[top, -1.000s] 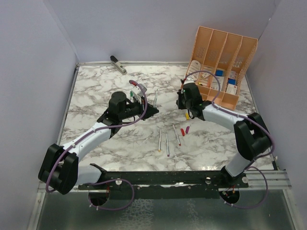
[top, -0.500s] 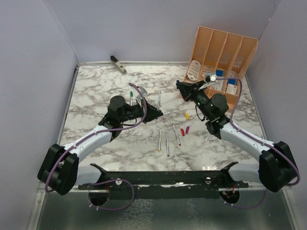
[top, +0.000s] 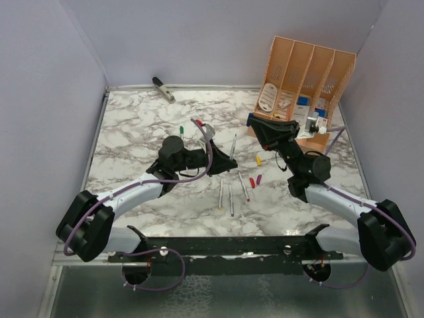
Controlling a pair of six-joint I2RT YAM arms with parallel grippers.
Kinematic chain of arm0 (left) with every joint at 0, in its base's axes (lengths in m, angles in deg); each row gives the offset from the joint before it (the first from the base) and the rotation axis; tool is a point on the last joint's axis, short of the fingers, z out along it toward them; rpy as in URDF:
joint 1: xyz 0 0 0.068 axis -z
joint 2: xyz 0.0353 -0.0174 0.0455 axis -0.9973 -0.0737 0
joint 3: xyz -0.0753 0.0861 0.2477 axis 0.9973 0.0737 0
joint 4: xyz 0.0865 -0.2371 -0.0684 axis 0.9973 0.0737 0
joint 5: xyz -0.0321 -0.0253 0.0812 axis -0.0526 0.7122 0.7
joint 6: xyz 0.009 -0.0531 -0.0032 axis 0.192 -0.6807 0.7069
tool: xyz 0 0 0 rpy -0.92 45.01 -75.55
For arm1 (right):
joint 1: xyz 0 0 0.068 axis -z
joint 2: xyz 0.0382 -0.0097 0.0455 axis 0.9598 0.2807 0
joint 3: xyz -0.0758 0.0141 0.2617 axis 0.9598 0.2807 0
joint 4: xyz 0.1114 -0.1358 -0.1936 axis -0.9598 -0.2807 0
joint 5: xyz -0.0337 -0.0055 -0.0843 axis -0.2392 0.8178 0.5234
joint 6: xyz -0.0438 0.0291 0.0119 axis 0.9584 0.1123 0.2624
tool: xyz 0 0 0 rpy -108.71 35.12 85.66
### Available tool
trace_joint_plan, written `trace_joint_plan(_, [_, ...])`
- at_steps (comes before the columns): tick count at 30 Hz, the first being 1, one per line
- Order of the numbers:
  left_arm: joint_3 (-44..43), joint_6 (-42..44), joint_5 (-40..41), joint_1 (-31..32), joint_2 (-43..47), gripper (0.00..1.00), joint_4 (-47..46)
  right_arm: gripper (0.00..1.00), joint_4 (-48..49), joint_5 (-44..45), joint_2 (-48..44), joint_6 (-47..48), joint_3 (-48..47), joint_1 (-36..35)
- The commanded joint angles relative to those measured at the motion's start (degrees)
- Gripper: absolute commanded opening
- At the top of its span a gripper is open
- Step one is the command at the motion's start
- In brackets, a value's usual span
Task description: Insert the pens into the pen caps
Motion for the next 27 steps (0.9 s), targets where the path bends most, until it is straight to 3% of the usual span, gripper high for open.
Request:
trace_joint_plan(1, [-2.6, -0.4, -0.8, 0.4, -0.5, 0.0, -2.6, 0.01, 3.2, -4.5, -0.6, -3.6, -1.0, 0.2])
trace_joint_plan(13, [-4.2, 2.0, -3.1, 1.8, -1.4, 0.0, -2.7, 0.01, 3.3, -6.4, 1.6, -7.0, -1.5, 0.1])
trace_joint_plan(27, [-4.0, 4.8, -2.2, 2.1, -1.9, 0.0, -2.6, 0.01, -1.7, -7.1, 0.4, -4.6, -2.0, -0.4])
